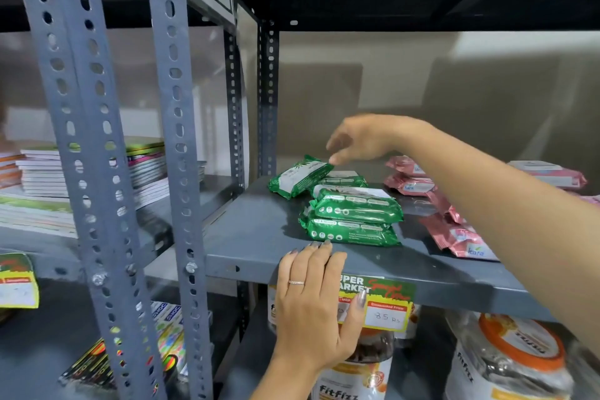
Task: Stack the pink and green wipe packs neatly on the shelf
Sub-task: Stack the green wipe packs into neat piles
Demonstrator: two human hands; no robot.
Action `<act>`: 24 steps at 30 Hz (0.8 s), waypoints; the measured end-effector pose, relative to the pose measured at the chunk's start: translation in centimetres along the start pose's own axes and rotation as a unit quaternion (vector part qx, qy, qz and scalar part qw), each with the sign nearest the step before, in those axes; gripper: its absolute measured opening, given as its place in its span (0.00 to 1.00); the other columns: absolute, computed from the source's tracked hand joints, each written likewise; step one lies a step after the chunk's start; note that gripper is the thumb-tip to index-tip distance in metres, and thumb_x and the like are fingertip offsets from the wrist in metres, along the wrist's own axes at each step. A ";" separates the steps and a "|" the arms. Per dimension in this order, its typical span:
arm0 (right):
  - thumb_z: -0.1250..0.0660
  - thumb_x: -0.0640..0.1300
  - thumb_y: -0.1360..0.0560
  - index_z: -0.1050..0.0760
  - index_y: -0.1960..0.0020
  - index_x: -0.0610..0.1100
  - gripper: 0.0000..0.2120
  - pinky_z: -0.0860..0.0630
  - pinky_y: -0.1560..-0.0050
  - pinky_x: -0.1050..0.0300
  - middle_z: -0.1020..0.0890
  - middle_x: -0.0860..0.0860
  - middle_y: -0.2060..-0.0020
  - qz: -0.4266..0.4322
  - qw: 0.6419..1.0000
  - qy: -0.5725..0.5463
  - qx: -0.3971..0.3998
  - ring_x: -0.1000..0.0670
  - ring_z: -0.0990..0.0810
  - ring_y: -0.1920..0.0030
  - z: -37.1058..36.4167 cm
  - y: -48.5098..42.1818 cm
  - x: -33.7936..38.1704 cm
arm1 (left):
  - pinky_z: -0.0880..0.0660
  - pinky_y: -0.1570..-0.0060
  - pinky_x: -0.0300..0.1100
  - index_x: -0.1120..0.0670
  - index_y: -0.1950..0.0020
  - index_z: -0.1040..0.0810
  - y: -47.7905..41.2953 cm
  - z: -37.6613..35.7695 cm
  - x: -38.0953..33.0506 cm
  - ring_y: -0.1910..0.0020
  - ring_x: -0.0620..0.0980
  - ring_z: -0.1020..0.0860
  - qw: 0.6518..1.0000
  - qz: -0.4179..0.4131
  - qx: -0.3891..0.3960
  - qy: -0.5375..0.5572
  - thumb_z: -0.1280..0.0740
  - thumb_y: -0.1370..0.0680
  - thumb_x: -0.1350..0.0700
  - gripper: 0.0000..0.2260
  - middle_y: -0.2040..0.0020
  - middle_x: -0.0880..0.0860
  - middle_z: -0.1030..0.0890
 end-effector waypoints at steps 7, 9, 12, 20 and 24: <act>0.27 0.41 0.30 0.39 0.26 0.52 0.37 0.43 0.28 0.44 0.39 0.50 0.25 0.013 0.995 -0.051 0.089 0.45 0.39 0.26 -3.8 -10.7 0.8 | 0.41 0.29 0.48 0.54 0.37 0.24 0.1 0.2 0.6 0.37 0.53 0.26 1.000 -0.022 0.015 -0.014 0.43 0.22 0.45 0.20 0.37 0.54 0.21; 0.28 0.37 0.31 0.45 0.24 0.54 0.42 0.46 0.27 0.41 0.45 0.49 0.23 0.002 0.987 -0.054 0.152 0.43 0.46 0.24 -4.8 -12.7 1.1 | 0.39 0.31 0.49 0.53 0.36 0.25 0.1 0.3 0.6 0.37 0.54 0.26 0.999 -0.027 0.014 -0.026 0.47 0.19 0.43 0.20 0.37 0.54 0.21; 0.28 0.36 0.31 0.46 0.23 0.52 0.43 0.49 0.26 0.40 0.48 0.50 0.22 0.000 0.975 -0.010 0.221 0.42 0.49 0.24 -6.1 -14.7 1.5 | 0.34 0.35 0.50 0.53 0.41 0.21 0.0 -0.1 0.6 0.40 0.55 0.23 0.997 -0.036 0.002 -0.067 0.50 0.18 0.41 0.24 0.40 0.54 0.20; 0.27 0.36 0.31 0.33 0.29 0.44 0.32 0.35 0.32 0.42 0.28 0.46 0.31 -0.032 0.976 -0.092 0.194 0.41 0.32 0.31 -4.7 -14.5 -1.6 | 0.30 0.39 0.49 0.52 0.48 0.16 -0.5 -0.5 0.3 0.43 0.52 0.24 0.993 -0.032 -0.038 -0.111 0.52 0.18 0.39 0.28 0.45 0.53 0.17; 0.28 0.45 0.29 0.41 0.25 0.48 0.37 0.38 0.32 0.39 0.37 0.47 0.26 -0.128 0.972 -0.090 0.176 0.39 0.40 0.27 -5.7 -13.7 -4.3 | 0.29 0.41 0.50 0.52 0.50 0.16 -0.4 -1.0 0.6 0.43 0.52 0.23 0.991 -0.036 -0.050 -0.120 0.53 0.18 0.39 0.28 0.46 0.53 0.16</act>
Point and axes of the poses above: each hand's wrist, its own y-axis away from the middle knuckle, its own z-axis out of the back of the hand, x = y × z, the point moved 1 cm from there along -y, towards the middle knuckle
